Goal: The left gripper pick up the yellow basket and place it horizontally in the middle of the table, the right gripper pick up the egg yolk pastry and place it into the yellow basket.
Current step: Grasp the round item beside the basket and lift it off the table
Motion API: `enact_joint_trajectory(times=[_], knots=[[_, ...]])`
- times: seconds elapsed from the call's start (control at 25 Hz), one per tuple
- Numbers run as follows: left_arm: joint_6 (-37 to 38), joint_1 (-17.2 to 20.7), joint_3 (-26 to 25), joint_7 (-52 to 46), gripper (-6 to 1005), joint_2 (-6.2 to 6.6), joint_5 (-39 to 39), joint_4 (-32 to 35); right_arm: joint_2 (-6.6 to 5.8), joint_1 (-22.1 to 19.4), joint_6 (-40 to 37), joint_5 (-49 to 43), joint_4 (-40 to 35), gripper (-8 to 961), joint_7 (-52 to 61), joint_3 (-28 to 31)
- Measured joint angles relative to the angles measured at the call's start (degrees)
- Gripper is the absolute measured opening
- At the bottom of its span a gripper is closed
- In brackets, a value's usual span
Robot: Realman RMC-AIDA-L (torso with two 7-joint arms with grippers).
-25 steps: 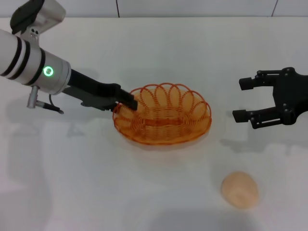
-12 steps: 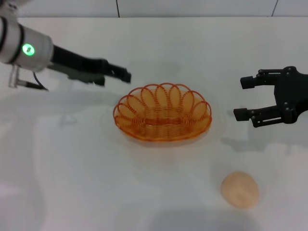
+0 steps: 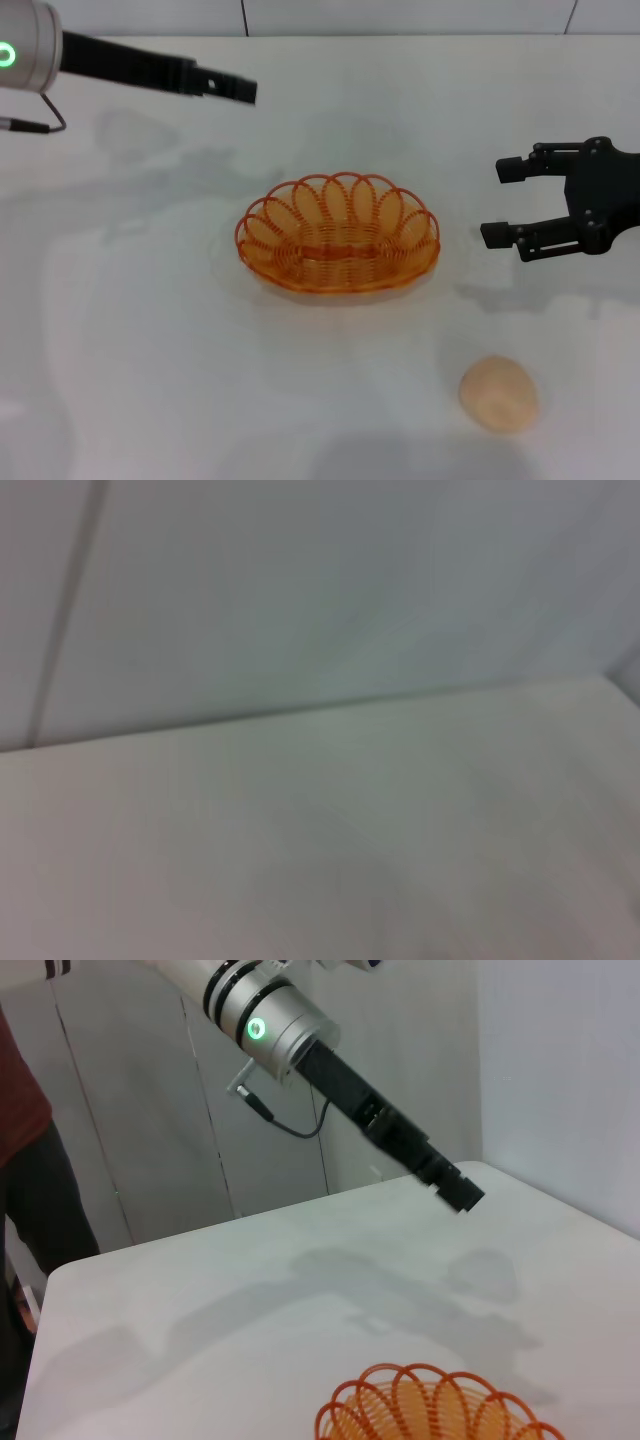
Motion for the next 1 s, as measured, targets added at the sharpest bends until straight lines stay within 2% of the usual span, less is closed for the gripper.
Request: enact_joint_trajectory(times=[0.16,0.32,0.6,1.0], knots=[[5.9,-0.2,0.1,7.7,892,-0.04,0.0,0.2,0.07,0.0,0.3,-0.1,0.3,805,0.3,-0.4],[13.3,0.0,0.2,14.0,891,0.44,0.9,2.4,-0.01,-0.1,0.3,-1.0,-0.2,803,3.0,-1.2],[24.0,0.4,0.2,18.1,888,2.09,1.6,5.6,0.0,-0.8,0.2,-8.0,-6.3,800,11.3,-2.4],[25.5,2.4,0.2,18.4,887,2.13,2.1,7.0,0.0,-2.2,-2.1,-16.7,-14.5,796,20.6,-9.9]])
